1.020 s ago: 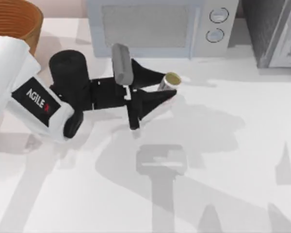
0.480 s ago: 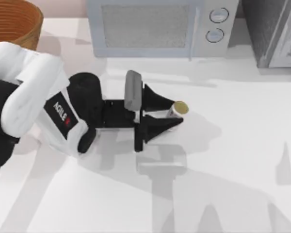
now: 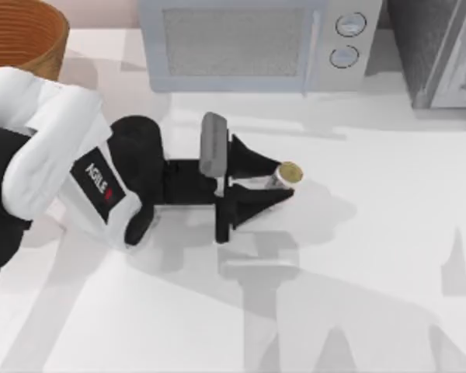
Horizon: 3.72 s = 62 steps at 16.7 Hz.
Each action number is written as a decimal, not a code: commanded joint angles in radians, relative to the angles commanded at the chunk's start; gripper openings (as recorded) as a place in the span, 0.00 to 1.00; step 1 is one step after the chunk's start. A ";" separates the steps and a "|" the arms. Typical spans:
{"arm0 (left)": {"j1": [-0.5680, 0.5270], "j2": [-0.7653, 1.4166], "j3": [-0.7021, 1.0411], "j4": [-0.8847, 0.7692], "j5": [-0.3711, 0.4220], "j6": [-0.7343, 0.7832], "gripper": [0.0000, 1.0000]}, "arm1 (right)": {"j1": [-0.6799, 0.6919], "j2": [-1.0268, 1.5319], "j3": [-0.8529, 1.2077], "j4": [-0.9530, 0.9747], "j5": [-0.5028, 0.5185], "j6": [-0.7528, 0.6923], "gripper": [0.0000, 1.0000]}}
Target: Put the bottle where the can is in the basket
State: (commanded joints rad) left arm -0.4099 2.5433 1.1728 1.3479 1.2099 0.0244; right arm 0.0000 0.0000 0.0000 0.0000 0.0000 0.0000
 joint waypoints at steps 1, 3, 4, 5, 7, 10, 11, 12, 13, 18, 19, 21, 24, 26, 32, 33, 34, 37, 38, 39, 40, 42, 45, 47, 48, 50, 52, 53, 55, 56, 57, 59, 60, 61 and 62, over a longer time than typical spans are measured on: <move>0.000 0.000 0.000 0.000 0.000 0.000 0.45 | 0.000 0.000 0.000 0.000 0.000 0.000 1.00; 0.000 0.000 0.000 0.000 0.000 0.000 0.60 | 0.000 0.000 0.000 0.000 0.000 0.000 1.00; 0.000 0.000 0.000 0.000 0.000 0.000 0.68 | 0.000 0.000 0.000 0.000 0.000 0.000 1.00; 0.000 0.000 0.000 0.000 0.000 0.000 0.75 | 0.000 0.000 0.000 0.000 0.000 0.000 1.00; 0.000 0.000 0.000 0.000 0.000 0.000 0.90 | 0.000 0.000 0.000 0.000 0.000 0.000 1.00; 0.000 0.000 0.000 0.000 0.000 0.000 1.00 | 0.000 0.000 0.000 0.000 0.000 0.000 1.00; 0.000 0.000 0.000 0.000 0.000 0.000 1.00 | 0.000 0.000 0.000 0.000 0.000 0.000 1.00; 0.000 0.000 0.000 0.000 0.000 0.000 1.00 | 0.000 0.000 0.000 0.000 0.000 0.000 1.00; 0.000 0.000 0.000 0.000 0.000 0.000 1.00 | 0.000 0.000 0.000 0.000 0.000 0.000 1.00; 0.004 0.000 0.000 0.000 0.000 0.000 1.00 | 0.000 0.000 0.000 0.000 0.000 0.000 1.00; 0.008 -0.009 -0.009 -0.010 -0.008 -0.003 1.00 | 0.000 0.000 0.000 0.000 0.000 0.000 1.00; 0.028 -0.059 -0.048 -0.056 -0.044 -0.013 1.00 | 0.000 0.000 0.000 0.000 0.000 0.000 1.00; 0.076 -0.213 -0.141 -0.173 -0.140 -0.020 1.00 | 0.000 0.000 0.000 0.000 0.000 0.000 1.00; 0.117 -0.369 -0.218 -0.271 -0.226 -0.018 1.00 | 0.000 0.000 0.000 0.000 0.000 0.000 1.00; 0.246 -1.052 -0.503 -0.624 -0.546 -0.003 1.00 | 0.000 0.000 0.000 0.000 0.000 0.000 1.00; 0.266 -1.184 -0.556 -0.687 -0.603 -0.003 1.00 | 0.000 0.000 0.000 0.000 0.000 0.000 1.00; 0.285 -1.316 -0.610 -0.749 -0.660 -0.002 1.00 | 0.000 0.000 0.000 0.000 0.000 0.000 1.00; 0.335 -1.705 -0.770 -0.930 -0.824 -0.004 1.00 | 0.000 0.000 0.000 0.000 0.000 0.000 1.00; 0.348 -1.825 -0.821 -0.986 -0.875 -0.004 1.00 | 0.000 0.000 0.000 0.000 0.000 0.000 1.00; 0.360 -1.938 -0.869 -1.039 -0.923 -0.005 1.00 | 0.000 0.000 0.000 0.000 0.000 0.000 1.00; 0.370 -2.043 -0.916 -1.089 -0.969 -0.007 1.00 | 0.000 0.000 0.000 0.000 0.000 0.000 1.00; 0.387 -2.226 -1.002 -1.178 -1.051 -0.012 1.00 | 0.000 0.000 0.000 0.000 0.000 0.000 1.00; 0.402 -2.425 -1.104 -1.281 -1.147 -0.019 1.00 | 0.000 0.000 0.000 0.000 0.000 0.000 1.00; 0.408 -2.505 -1.150 -1.326 -1.189 -0.023 1.00 | 0.000 0.000 0.000 0.000 0.000 0.000 1.00; 0.409 -2.528 -1.164 -1.339 -1.201 -0.024 1.00 | 0.000 0.000 0.000 0.000 0.000 0.000 1.00; 0.410 -2.543 -1.173 -1.348 -1.210 -0.024 1.00 | 0.000 0.000 0.000 0.000 0.000 0.000 1.00; 0.410 -2.543 -1.173 -1.348 -1.210 -0.024 1.00 | 0.000 0.000 0.000 0.000 0.000 0.000 1.00; 0.410 -2.543 -1.173 -1.348 -1.210 -0.024 1.00 | 0.000 0.000 0.000 0.000 0.000 0.000 1.00; 0.407 -2.540 -1.170 -1.346 -1.208 -0.024 1.00 | 0.000 0.000 0.000 0.000 0.000 0.000 1.00; 0.409 -2.530 -1.173 -1.344 -1.207 -0.024 1.00 | 0.000 0.000 0.000 0.000 0.000 0.000 1.00; 0.413 -2.511 -1.178 -1.338 -1.205 -0.024 1.00 | 0.000 0.000 0.000 0.000 0.000 0.000 1.00; 0.427 -2.451 -1.186 -1.307 -1.194 -0.023 1.00 | 0.000 0.000 0.000 0.000 0.000 0.000 1.00; 0.435 -2.411 -1.187 -1.282 -1.186 -0.022 1.00 | 0.000 0.000 0.000 0.000 0.000 0.000 1.00; 0.445 -2.367 -1.188 -1.250 -1.176 -0.020 1.00 | 0.000 0.000 0.000 0.000 0.000 0.000 1.00; 0.456 -2.318 -1.186 -1.210 -1.164 -0.017 1.00 | 0.000 0.000 0.000 0.000 0.000 0.000 1.00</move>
State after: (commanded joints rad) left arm 0.0460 0.2252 -0.0132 0.1377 0.0458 0.0070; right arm 0.0000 0.0000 0.0000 0.0000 0.0000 0.0000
